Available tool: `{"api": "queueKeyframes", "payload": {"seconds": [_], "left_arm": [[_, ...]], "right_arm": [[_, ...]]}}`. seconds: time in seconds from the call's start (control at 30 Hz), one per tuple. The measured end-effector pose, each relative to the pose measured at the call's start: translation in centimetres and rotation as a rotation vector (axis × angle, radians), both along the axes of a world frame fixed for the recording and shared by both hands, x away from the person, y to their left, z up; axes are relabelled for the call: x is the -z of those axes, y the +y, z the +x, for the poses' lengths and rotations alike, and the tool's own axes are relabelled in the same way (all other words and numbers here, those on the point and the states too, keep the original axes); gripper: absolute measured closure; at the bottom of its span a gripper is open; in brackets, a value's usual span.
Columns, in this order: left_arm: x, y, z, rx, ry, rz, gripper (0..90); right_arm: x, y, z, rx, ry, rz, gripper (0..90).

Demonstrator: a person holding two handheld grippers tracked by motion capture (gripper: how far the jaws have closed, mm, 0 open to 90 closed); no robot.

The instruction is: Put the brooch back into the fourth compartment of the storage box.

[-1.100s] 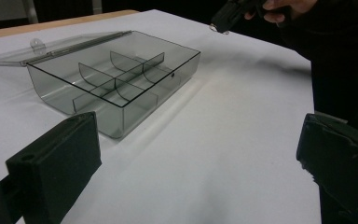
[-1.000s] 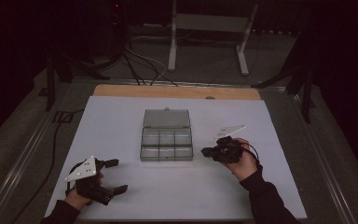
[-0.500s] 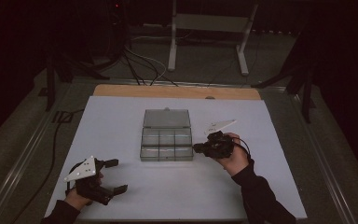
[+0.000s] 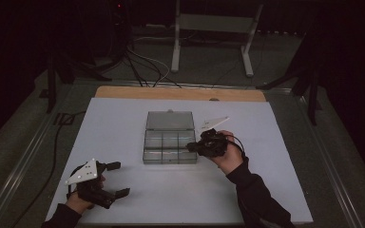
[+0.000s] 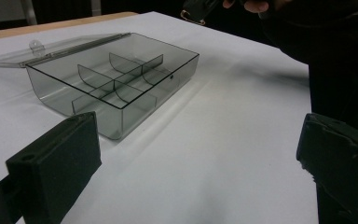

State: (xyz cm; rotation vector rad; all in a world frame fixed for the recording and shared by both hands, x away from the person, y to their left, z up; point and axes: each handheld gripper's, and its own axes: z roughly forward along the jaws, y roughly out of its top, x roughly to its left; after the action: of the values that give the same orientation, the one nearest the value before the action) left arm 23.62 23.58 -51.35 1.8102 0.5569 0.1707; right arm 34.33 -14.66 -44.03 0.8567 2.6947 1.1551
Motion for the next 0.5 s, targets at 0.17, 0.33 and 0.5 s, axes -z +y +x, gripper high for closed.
{"api": "queueKeyframes", "payload": {"seconds": [0.17,0.33,0.5], "left_arm": [[0.0,0.0,0.0,0.0,-0.001,0.001,1.2],[0.0,0.0,0.0,0.0,0.0,0.001,1.3],[0.0,0.0,0.0,0.001,-0.001,-0.001,1.2]], "right_arm": [[-0.2,0.9,0.3,-0.009,0.0,0.003,85.3],[-0.3,1.9,0.7,-0.023,-0.001,0.004,85.4],[-0.5,3.1,1.1,-0.035,0.002,0.001,85.4]]}}
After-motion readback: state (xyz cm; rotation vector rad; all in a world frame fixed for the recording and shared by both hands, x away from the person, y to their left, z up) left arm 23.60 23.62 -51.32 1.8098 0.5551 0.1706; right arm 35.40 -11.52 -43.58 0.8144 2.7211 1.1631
